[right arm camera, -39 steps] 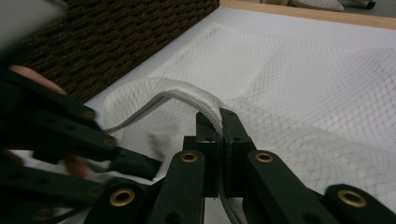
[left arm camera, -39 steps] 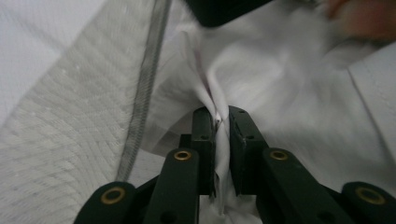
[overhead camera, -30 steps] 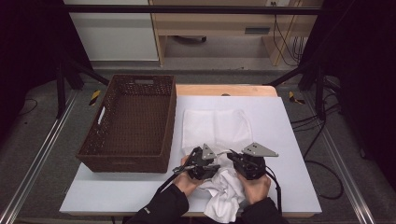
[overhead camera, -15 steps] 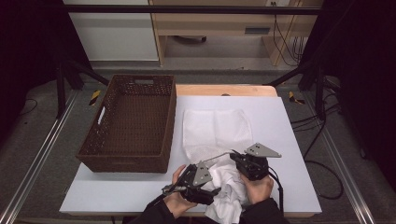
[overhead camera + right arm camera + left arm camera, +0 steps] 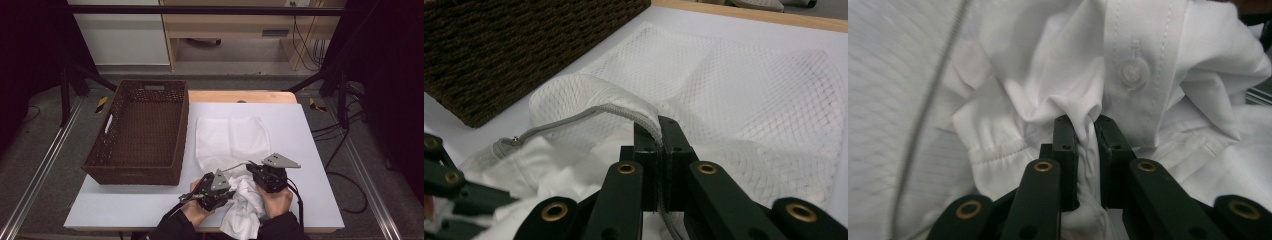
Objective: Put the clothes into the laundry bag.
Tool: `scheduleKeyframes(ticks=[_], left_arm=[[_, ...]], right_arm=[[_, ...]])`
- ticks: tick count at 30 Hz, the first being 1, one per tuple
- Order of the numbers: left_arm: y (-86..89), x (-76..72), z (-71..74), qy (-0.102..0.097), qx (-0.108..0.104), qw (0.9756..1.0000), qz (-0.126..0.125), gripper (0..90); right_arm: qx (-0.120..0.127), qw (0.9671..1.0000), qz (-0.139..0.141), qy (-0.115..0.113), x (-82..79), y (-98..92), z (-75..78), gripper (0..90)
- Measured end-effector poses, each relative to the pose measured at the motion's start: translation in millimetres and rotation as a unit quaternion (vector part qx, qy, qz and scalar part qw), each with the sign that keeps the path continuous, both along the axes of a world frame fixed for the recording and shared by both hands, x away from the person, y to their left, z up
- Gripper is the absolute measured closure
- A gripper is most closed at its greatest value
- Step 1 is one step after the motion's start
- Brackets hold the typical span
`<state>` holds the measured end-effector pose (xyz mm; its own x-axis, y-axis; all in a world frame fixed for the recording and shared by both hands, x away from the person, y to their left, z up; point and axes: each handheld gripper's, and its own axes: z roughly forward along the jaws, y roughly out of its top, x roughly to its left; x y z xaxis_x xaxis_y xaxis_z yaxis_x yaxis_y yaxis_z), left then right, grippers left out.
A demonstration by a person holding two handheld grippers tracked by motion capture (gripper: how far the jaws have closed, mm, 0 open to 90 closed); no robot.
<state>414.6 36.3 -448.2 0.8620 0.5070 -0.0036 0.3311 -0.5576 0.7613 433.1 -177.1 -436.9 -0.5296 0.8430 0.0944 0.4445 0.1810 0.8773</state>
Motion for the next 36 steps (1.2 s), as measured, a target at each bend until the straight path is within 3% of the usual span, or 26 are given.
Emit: scheduleKeyframes(ticks=[5,10,14,17,22,27,32,34,36], left_arm=[[-1.5,10.3,11.6,-0.03,0.016,0.9991,0.026,81.4],[-10.6,32.2,-10.4,-0.018,0.045,0.997,0.06,80.8],[-7.1,43.1,-16.8,-0.016,0.03,0.9953,0.09,77.5],[-4.1,44.5,-18.1,-0.009,0.019,0.9951,0.097,72.2],[3.5,30.6,-8.5,-0.023,0.008,0.9965,0.079,53.7],[12.3,4.5,9.7,-0.041,-0.003,0.9984,0.038,36.8],[3.2,-12.1,14.7,-0.04,-0.008,0.9991,0.006,30.8],[-4.5,-11.3,9.2,-0.036,-0.004,0.9993,0.007,31.2],[-13.2,-4.3,-0.1,-0.019,-0.007,0.9997,0.013,35.8]], right_arm=[[0.002,1.0,0.0,-0.005,-1.5,0.5,3.1,87.6],[0.007,0.9999,0.002,-0.011,-3.4,-0.8,6.8,87.6],[0.009,0.9998,0.007,-0.017,-5.7,1.2,9.9,87.6],[0.006,0.9998,0.01,-0.017,-6.1,3.1,9.6,87.6],[0.006,0.9999,0.008,-0.013,-5.1,1.1,8.2,87.6],[0.007,0.9999,0.003,-0.014,-5.2,-0.2,8.2,87.6],[0.007,0.9999,0.002,-0.012,-5.1,-0.2,8.0,87.6],[0.007,0.9999,0.002,-0.013,-4.9,-0.4,8.0,87.6],[0.006,0.9999,0.002,-0.012,-4.5,-0.2,7.4,87.6]])
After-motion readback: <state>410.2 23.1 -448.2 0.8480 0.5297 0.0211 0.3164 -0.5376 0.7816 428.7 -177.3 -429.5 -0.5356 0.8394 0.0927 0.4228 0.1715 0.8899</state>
